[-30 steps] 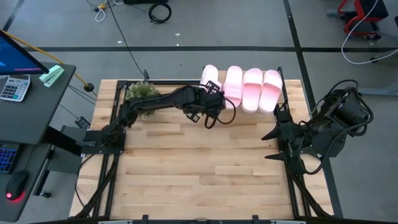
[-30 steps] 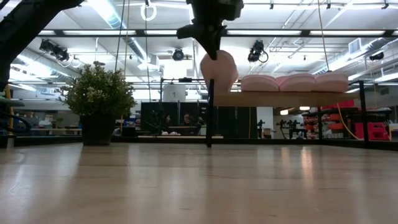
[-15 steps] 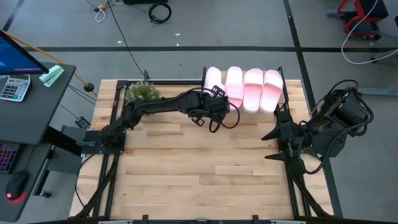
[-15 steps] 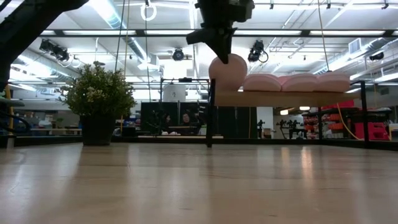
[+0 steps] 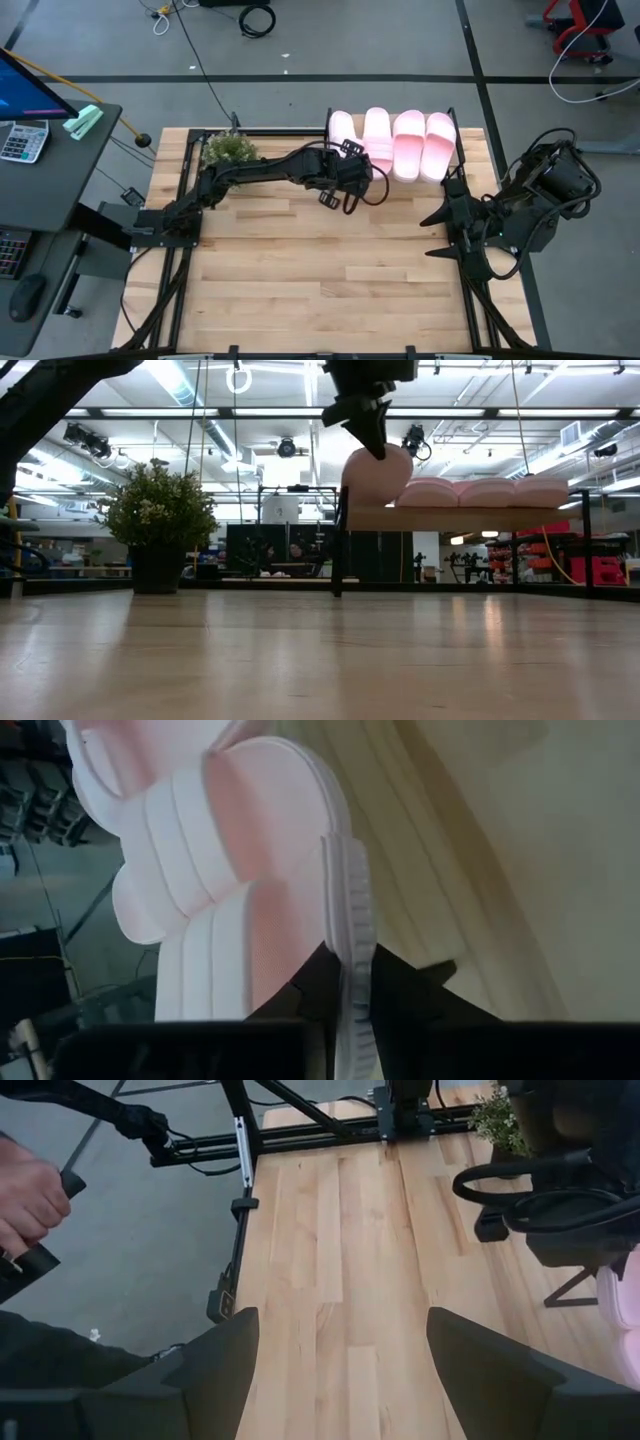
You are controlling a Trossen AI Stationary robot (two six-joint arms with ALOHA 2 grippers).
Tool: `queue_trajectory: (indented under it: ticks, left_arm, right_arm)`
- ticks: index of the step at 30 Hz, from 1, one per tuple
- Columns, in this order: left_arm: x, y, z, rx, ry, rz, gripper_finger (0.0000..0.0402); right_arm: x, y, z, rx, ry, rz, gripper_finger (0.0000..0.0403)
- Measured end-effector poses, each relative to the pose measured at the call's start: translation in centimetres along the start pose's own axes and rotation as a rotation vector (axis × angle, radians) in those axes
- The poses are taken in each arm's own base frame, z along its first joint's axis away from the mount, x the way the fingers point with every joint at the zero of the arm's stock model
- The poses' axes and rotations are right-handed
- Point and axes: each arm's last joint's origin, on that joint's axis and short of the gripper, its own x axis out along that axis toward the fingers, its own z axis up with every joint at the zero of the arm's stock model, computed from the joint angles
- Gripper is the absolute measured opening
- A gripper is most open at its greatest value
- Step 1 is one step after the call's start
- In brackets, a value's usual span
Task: Pick and place slides into the shelf
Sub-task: Put the pink slide on the shelf
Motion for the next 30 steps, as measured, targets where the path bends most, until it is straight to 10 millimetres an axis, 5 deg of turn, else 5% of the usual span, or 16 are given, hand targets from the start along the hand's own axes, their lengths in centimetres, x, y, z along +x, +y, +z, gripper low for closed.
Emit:
queue_trajectory:
  ticks: [6, 12, 30]
  left_arm:
    - [0.1, 0.2, 0.0, -0.056, -0.016, -0.003, 0.0048]
    - [0.5, 0.7, -0.8, -0.193, -0.016, -0.055, 0.0097]
    - [1.1, 1.2, -2.2, -0.22, 0.065, -0.07, 0.022]
  right_arm:
    - [0.0, 0.0, 0.0, -0.003, -0.002, 0.001, 0.0295]
    - [0.0, 0.0, 0.0, 0.001, -0.002, 0.001, 0.0295]
    - [0.0, 0.0, 0.0, -0.017, -0.001, 0.001, 0.0295]
